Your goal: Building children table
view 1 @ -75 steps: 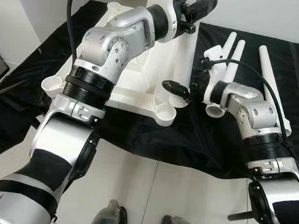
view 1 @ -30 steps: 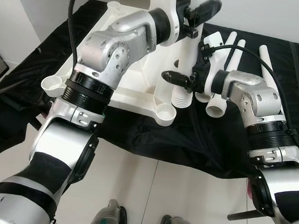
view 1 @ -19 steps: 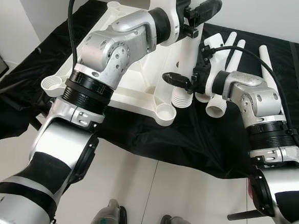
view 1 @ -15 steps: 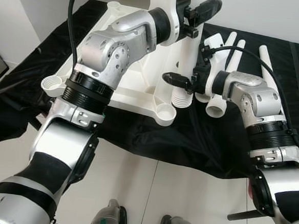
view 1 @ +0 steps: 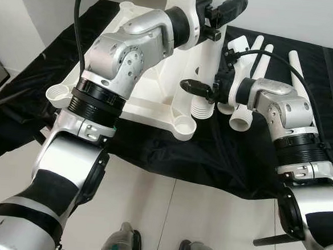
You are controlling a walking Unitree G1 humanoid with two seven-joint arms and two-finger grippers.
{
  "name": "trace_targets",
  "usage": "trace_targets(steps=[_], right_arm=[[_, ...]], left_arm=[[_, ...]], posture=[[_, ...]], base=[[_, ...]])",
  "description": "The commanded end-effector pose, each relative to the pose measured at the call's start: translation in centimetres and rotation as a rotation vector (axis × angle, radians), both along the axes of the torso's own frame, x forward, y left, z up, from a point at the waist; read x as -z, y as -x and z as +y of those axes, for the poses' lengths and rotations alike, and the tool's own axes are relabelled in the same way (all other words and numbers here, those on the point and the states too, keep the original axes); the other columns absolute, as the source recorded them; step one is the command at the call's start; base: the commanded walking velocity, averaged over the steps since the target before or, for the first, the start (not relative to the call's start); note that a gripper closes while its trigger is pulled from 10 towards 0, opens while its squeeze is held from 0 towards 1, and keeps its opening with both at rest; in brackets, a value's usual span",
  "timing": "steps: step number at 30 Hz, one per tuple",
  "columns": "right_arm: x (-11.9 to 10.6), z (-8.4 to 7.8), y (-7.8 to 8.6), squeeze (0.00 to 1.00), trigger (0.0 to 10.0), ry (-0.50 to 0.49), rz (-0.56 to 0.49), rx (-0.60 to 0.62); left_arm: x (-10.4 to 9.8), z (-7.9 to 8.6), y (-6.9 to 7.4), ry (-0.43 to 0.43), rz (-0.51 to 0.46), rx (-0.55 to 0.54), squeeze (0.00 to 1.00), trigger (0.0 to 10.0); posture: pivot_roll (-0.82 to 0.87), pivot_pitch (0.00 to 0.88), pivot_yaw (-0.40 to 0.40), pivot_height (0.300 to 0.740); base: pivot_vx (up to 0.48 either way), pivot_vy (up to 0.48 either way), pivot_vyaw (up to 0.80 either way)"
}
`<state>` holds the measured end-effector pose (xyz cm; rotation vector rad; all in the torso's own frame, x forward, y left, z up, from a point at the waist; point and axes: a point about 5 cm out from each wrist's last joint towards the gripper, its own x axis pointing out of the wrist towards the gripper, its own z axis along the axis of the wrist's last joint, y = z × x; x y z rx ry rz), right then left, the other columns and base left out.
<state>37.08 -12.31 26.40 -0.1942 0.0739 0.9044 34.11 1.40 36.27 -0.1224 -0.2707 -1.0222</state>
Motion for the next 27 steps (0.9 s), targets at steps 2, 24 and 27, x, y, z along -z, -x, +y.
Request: trace_targets(steps=[2, 24, 27], right_arm=[[-0.81, 0.73, 0.0, 0.0, 10.0, -0.02, -0.026, -0.029], [-1.48, 1.14, -0.11, 0.0, 10.0, -0.056, -0.049, -0.033], [-1.56, 1.19, -0.26, 0.0, 10.0, -0.07, -0.053, -0.013]], left_arm=[[-0.45, -1.32, 1.85, -0.033, -0.072, 0.239, 0.0, 10.0], [0.03, -1.3, 1.86, -0.019, -0.03, 0.267, 1.0, 10.0], [-0.01, -1.23, 2.07, -0.012, -0.023, 0.29, 1.0, 10.0]], posture=[[-0.02, 0.091, 0.026, 0.74], [-0.02, 0.088, 0.034, 0.74], [-0.01, 0.089, 0.037, 0.74]], base=[[0.0, 0.0, 0.0], [0.0, 0.0, 0.0], [0.0, 0.0, 0.0]])
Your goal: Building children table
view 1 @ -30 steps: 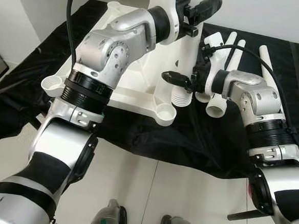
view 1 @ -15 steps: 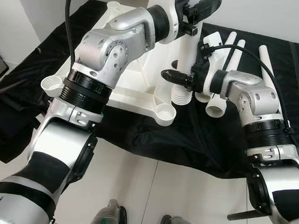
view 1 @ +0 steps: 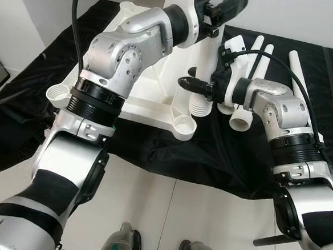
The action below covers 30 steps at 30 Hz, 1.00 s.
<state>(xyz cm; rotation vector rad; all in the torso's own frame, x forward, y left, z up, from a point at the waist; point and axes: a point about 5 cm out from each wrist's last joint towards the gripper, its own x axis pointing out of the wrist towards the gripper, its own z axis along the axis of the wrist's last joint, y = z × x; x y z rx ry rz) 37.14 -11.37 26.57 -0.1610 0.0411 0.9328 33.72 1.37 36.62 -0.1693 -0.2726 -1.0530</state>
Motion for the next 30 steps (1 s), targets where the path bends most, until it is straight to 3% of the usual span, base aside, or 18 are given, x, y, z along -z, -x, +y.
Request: trace_targets(steps=[1, 9, 10, 12, 22, 23, 27, 29, 30], right_arm=[[-1.4, 0.3, -0.3, 0.0, 10.0, -0.037, -0.043, 0.025], [-1.4, 0.3, -0.7, 0.0, 10.0, -0.089, -0.049, 0.091], [-1.3, 0.3, -0.9, 0.0, 10.0, -0.109, -0.046, 0.119], [-1.2, 0.3, -1.2, 0.0, 10.0, -0.141, -0.037, 0.163], [-1.0, -0.3, -1.9, 0.0, 10.0, -0.211, -0.037, 0.272], [-0.8, -0.9, -2.1, 0.0, 10.0, -0.234, -0.033, 0.316], [-0.6, -1.3, -2.2, 0.0, 10.0, -0.243, -0.037, 0.341], [-0.3, -1.6, -2.1, 0.0, 10.0, -0.252, -0.042, 0.359], [-0.3, -1.6, -2.1, 0.0, 10.0, -0.252, -0.042, 0.359]], left_arm=[[0.3, -1.1, 1.7, -0.048, -0.05, 0.256, 1.0, 10.0], [0.2, 0.4, 0.5, -0.075, -0.045, 0.151, 1.0, 10.0], [0.5, 1.4, -0.3, -0.055, -0.006, 0.098, 0.0, 10.0], [0.8, 3.0, -1.4, -0.024, 0.05, 0.014, 0.0, 10.0], [2.0, 6.3, -3.3, 0.024, 0.152, -0.16, 0.0, 10.0], [2.9, 7.5, -3.9, 0.006, 0.168, -0.235, 0.0, 10.0], [3.8, 8.1, -4.4, -0.015, 0.172, -0.283, 0.0, 10.0], [6.4, 9.3, -5.3, -0.101, 0.165, -0.379, 0.0, 10.0], [6.4, 9.3, -5.3, -0.101, 0.165, -0.379, 0.0, 10.0]], posture=[[-0.01, 0.089, 0.037, 0.74], [0.0, 0.099, 0.058, 0.74], [0.0, 0.099, 0.066, 0.74], [0.0, 0.1, 0.066, 0.74], [0.01, 0.107, 0.071, 0.74], [0.01, 0.107, 0.071, 0.74], [0.01, 0.106, 0.072, 0.74], [0.01, 0.1, 0.073, 0.74], [0.01, 0.1, 0.073, 0.74]], base=[[0.0, 0.0, 0.0], [0.0, 0.0, 0.0], [0.0, 0.0, 0.0], [0.0, 0.0, 0.0], [0.0, 0.0, 0.0], [0.0, 0.0, 0.0], [0.0, 0.0, 0.0], [0.0, 0.0, 0.0], [0.0, 0.0, 0.0]])
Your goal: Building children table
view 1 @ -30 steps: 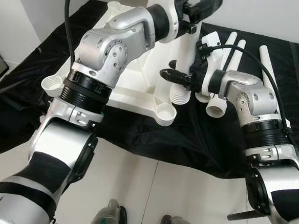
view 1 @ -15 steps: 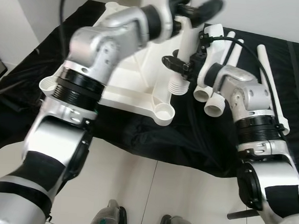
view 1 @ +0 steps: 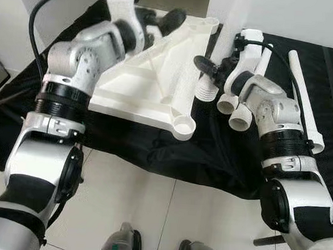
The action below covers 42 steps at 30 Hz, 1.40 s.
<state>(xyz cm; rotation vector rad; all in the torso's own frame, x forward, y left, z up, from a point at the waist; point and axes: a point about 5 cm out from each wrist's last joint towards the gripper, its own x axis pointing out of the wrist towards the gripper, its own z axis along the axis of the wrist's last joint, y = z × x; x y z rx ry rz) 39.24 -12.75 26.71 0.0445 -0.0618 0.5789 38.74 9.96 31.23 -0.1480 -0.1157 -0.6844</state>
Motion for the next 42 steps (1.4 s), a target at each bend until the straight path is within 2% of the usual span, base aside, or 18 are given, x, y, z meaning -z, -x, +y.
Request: trace_targets(steps=[1, 2, 6, 8, 9, 11, 14, 18, 22, 24, 27, 30, 31, 32, 35, 38, 39, 42], right_arm=[[0.0, -0.4, 0.1, 0.0, 10.0, -0.023, -0.018, 0.013], [0.0, -0.6, 0.2, 0.0, 10.0, -0.023, -0.033, 0.016], [0.1, -0.9, 0.4, 0.0, 10.0, -0.029, -0.05, 0.021], [0.3, -1.5, 0.6, 0.0, 10.0, -0.037, -0.069, 0.04], [0.3, -1.5, 0.6, 0.0, 10.0, -0.037, -0.069, 0.04], [0.4, -1.7, 0.6, 0.0, 10.0, -0.043, -0.07, 0.049], [0.6, -2.3, 0.7, 0.0, 10.0, -0.051, -0.072, 0.071], [0.5, -2.6, 0.9, 0.0, 10.0, -0.062, -0.083, 0.076], [0.5, -2.7, 1.0, 0.0, 10.0, -0.065, -0.088, 0.077], [0.6, -2.6, 1.3, 0.0, 10.0, -0.079, -0.126, 0.076], [0.6, -2.6, 1.5, 0.0, 10.0, -0.083, -0.135, 0.076], [0.7, -2.5, 2.1, 0.0, 10.0, -0.13, -0.189, 0.09], [0.7, -2.5, 2.1, 0.0, 10.0, -0.13, -0.189, 0.09], [1.0, -2.5, 2.4, 0.0, 10.0, -0.137, -0.204, 0.113], [1.3, -2.6, 2.6, 0.0, 10.0, -0.138, -0.21, 0.13], [1.8, -3.2, 3.2, 0.0, 10.0, -0.121, -0.256, 0.237], [1.8, -3.2, 3.2, 0.0, 10.0, -0.121, -0.256, 0.237], [1.9, -4.0, 4.0, 0.0, 10.0, -0.145, -0.303, 0.335]], left_arm=[[2.2, 1.2, -0.6, -0.079, 0.022, -0.047, 0.0, 10.0], [3.4, 1.6, -0.8, -0.125, 0.038, -0.081, 0.0, 10.0], [5.1, 2.0, -1.0, -0.197, 0.043, -0.099, 0.0, 10.0], [7.7, 2.0, -0.5, -0.317, 0.04, -0.032, 0.0, 10.0], [7.7, 2.0, -0.5, -0.317, 0.04, -0.032, 0.0, 10.0], [9.1, 2.0, -0.2, -0.346, 0.074, 0.008, 0.0, 10.0], [12.9, 2.3, 0.2, -0.478, 0.152, 0.028, 0.0, 10.0], [14.3, 1.8, 0.6, -0.511, 0.152, 0.063, 0.0, 10.0], [14.3, 1.5, 0.6, -0.497, 0.148, 0.066, 0.0, 10.0], [13.3, 1.4, 0.1, -0.423, 0.125, 0.022, 0.0, 10.0], [13.1, 1.5, -0.1, -0.411, 0.115, 0.011, 0.0, 10.0], [10.6, 2.1, -0.9, -0.288, 0.086, -0.08, 0.0, 10.0], [10.6, 2.1, -0.9, -0.288, 0.086, -0.08, 0.0, 10.0], [9.4, 2.5, -1.2, -0.248, 0.061, -0.135, 0.0, 10.0], [8.7, 2.8, -1.4, -0.228, 0.045, -0.17, 0.0, 10.0], [7.3, 4.5, -1.5, -0.195, -0.016, -0.329, 0.0, 10.0], [7.3, 4.5, -1.5, -0.195, -0.016, -0.329, 0.0, 10.0], [7.0, 6.0, -1.0, -0.098, -0.054, -0.45, 0.0, 10.0]], posture=[[0.01, 0.098, 0.073, 0.74], [0.01, 0.096, 0.072, 0.74], [0.0, 0.09, 0.071, 0.74], [0.0, 0.083, 0.073, 0.74], [0.0, 0.083, 0.073, 0.74], [0.0, 0.082, 0.073, 0.74], [0.0, 0.077, 0.075, 0.74], [-0.01, 0.071, 0.075, 0.74], [-0.01, 0.071, 0.074, 0.74], [-0.02, 0.067, 0.072, 0.74], [-0.02, 0.067, 0.072, 0.74], [-0.02, 0.066, 0.07, 0.74], [-0.02, 0.066, 0.07, 0.74], [-0.02, 0.067, 0.069, 0.74], [-0.02, 0.067, 0.069, 0.74], [-0.03, 0.076, 0.067, 0.74], [-0.03, 0.076, 0.067, 0.74], [-0.04, 0.096, 0.066, 0.74]], base=[[0.0, 0.0, 0.0], [0.0, 0.0, 0.0], [0.0, 0.0, 0.0], [0.0, 0.0, 0.0], [0.0, 0.0, 0.0], [0.0, 0.0, 0.0], [0.0, 0.0, 0.0], [0.0, 0.0, 0.0], [0.0, 0.0, 0.0], [0.0, 0.0, 0.0], [0.0, 0.0, 0.0], [0.0, 0.0, 0.0], [0.0, 0.0, 0.0], [0.0, 0.0, 0.0], [0.0, 0.0, 0.0], [0.0, 0.0, 0.0], [0.0, 0.0, 0.0], [0.0, 0.0, 0.0]])
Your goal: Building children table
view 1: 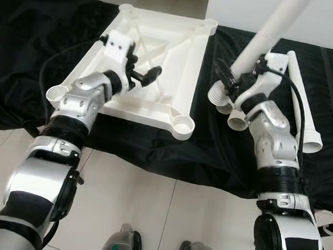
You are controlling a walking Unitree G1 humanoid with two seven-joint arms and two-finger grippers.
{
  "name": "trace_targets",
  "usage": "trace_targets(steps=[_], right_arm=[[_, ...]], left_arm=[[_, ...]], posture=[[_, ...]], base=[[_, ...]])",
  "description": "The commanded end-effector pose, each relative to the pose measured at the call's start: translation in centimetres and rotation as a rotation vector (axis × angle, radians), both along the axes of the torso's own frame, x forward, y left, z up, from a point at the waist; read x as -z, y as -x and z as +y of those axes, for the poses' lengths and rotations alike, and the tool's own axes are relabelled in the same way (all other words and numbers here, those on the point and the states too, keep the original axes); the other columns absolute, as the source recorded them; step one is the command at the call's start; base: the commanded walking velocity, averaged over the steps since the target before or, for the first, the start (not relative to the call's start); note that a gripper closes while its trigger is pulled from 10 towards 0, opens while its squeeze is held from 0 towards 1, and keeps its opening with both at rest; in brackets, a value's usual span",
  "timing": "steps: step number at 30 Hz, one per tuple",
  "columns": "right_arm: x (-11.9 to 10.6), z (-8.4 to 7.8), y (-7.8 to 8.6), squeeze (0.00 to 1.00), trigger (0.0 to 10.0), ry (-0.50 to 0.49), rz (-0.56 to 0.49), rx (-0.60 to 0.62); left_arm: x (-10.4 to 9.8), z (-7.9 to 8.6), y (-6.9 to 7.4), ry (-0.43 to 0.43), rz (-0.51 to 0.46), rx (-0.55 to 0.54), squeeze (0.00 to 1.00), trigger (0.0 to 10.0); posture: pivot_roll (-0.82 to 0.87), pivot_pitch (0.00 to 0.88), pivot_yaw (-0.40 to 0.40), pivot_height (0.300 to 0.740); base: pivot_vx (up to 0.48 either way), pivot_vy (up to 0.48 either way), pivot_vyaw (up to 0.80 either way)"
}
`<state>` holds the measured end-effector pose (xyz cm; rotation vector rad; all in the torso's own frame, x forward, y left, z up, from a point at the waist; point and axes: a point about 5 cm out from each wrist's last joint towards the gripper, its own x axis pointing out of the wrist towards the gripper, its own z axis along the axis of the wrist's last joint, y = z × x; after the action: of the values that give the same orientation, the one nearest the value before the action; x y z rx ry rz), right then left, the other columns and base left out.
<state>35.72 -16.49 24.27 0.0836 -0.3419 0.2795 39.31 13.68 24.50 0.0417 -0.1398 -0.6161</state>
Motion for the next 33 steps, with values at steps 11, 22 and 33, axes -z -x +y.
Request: trace_targets(steps=[11, 22, 33], right_arm=[[0.9, -1.6, 2.7, 0.0, 10.0, -0.063, -0.105, 0.169], [2.3, -0.8, 3.0, 0.0, 10.0, -0.075, -0.067, 0.169], [3.5, -0.5, 3.8, 0.0, 10.0, -0.048, -0.03, 0.155]], left_arm=[[1.4, 3.4, 1.9, 0.135, -0.06, -0.528, 0.0, 10.0], [2.0, 2.0, 2.2, 0.089, -0.068, -0.546, 0.0, 10.0], [2.9, 0.2, 3.3, 0.084, -0.059, -0.477, 0.0, 10.0]], posture=[[-0.03, 0.104, 0.058, 0.74], [0.0, 0.089, 0.074, 0.74], [-0.02, 0.091, 0.053, 0.74]], base=[[0.0, 0.0, 0.0], [0.0, 0.0, 0.0], [0.0, 0.0, 0.0]])
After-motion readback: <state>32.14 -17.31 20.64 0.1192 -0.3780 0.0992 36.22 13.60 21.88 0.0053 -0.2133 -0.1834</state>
